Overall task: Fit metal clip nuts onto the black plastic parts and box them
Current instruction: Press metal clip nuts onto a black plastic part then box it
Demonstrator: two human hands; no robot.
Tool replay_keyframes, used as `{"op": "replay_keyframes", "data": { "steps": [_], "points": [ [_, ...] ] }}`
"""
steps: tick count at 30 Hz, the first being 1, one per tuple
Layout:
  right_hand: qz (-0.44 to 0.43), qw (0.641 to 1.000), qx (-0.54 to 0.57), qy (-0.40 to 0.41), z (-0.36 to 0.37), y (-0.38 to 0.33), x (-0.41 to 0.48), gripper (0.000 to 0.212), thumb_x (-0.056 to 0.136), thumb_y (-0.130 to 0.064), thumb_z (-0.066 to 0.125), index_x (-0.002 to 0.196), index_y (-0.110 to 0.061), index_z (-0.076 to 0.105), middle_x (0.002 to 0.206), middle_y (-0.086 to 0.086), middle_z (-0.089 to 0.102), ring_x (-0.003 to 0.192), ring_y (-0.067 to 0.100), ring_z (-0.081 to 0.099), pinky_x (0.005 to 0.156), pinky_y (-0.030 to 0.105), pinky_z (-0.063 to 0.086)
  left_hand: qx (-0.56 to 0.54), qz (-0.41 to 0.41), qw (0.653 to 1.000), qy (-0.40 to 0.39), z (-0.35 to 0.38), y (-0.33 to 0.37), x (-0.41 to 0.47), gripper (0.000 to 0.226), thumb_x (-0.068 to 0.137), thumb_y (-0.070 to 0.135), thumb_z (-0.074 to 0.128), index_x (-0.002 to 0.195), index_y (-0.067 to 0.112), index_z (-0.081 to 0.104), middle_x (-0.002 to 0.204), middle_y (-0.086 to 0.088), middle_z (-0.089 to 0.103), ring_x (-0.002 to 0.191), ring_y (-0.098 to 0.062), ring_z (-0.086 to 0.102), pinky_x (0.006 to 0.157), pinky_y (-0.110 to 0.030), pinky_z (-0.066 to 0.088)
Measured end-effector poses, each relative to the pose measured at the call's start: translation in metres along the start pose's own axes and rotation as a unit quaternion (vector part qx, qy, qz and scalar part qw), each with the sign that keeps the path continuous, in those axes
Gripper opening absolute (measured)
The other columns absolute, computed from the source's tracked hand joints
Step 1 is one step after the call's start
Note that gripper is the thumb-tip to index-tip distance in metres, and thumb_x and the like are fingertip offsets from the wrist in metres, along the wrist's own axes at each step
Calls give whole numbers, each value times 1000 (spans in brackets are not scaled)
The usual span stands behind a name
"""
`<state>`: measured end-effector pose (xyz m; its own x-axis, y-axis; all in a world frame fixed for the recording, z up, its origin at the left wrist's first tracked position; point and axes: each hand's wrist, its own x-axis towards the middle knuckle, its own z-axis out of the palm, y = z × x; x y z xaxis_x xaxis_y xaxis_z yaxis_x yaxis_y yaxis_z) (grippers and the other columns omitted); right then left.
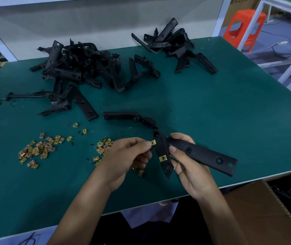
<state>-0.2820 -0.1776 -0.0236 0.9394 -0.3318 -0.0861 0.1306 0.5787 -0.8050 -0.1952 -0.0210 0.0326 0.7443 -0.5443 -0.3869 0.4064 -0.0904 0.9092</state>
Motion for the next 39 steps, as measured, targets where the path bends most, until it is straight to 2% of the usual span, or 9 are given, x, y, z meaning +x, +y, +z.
{"op": "replay_keyframes", "data": {
  "steps": [9, 13, 16, 23, 27, 31, 35, 39],
  "points": [
    [-4, 1000, -17, -11, 1, 0, 0, 27, 78, -21, 77, 105, -24, 72, 110, 8, 73, 95, 19, 72, 70, 26, 59, 26, 11, 999, -24, -1, 4, 2, 21, 93, 12, 65, 73, 13, 70, 63, -4, 63, 53, -10, 54, 49, -18, 46],
    [-3, 1000, -24, -15, 0, -1, 0, 28, 81, -20, 77, 108, -22, 71, 111, 11, 72, 96, 22, 72, 70, 28, 59, 27, 11, 998, -50, -3, 4, 2, 19, 90, 19, 68, 72, 17, 71, 65, -3, 63, 55, -10, 54, 51, -18, 46],
    [5, 999, -25, -24, 0, -4, 0, 33, 79, -25, 86, 109, -21, 71, 112, 12, 72, 97, 23, 72, 71, 30, 60, 18, 8, 997, -70, -4, 5, 1, 14, 82, 27, 70, 69, 21, 72, 65, -2, 63, 56, -9, 55, 52, -17, 46],
    [43, 997, -44, -47, 1, -11, 0, 27, 77, -21, 78, 103, -24, 74, 104, 8, 73, 90, 20, 72, 63, 30, 59, 71, 22, 992, -102, -10, 11, 0, 16, 82, 26, 69, 67, 21, 70, 65, -2, 62, 58, -10, 55, 54, -19, 47],
    [51, 995, -59, -67, 4, -19, -2, 25, 77, -20, 77, 101, -25, 74, 103, 8, 73, 90, 22, 73, 61, 30, 58, 58, 31, 990, -123, -11, 14, -3, 21, 85, 22, 71, 64, 20, 69, 63, -2, 61, 56, -10, 54, 53, -19, 47],
    [16, 997, -43, -69, 13, -28, -11, 24, 79, -19, 78, 101, -26, 74, 102, 6, 73, 88, 19, 73, 64, 29, 59, 7, 45, 989, -144, -7, 20, -11, 22, 84, 23, 71, 62, 21, 67, 61, 0, 61, 52, -9, 53, 51, -17, 46],
    [-52, 997, 1, -62, 33, -36, -26, 31, 78, -32, 86, 104, -25, 71, 102, 6, 73, 87, 20, 72, 68, 30, 57, -38, 115, 978, -171, 5, 30, -27, 23, 82, 33, 79, 65, 22, 69, 63, 2, 63, 54, -7, 54, 53, -16, 47],
    [-68, 993, 60, -71, 48, -46, -43, 29, 79, -29, 84, 105, -25, 70, 99, 9, 74, 79, 20, 73, 62, 26, 57, -57, 169, 964, -196, 17, 39, -44, 22, 82, 41, 76, 70, 23, 71, 63, 5, 64, 54, -6, 56, 53, -16, 46]
  ]
}}
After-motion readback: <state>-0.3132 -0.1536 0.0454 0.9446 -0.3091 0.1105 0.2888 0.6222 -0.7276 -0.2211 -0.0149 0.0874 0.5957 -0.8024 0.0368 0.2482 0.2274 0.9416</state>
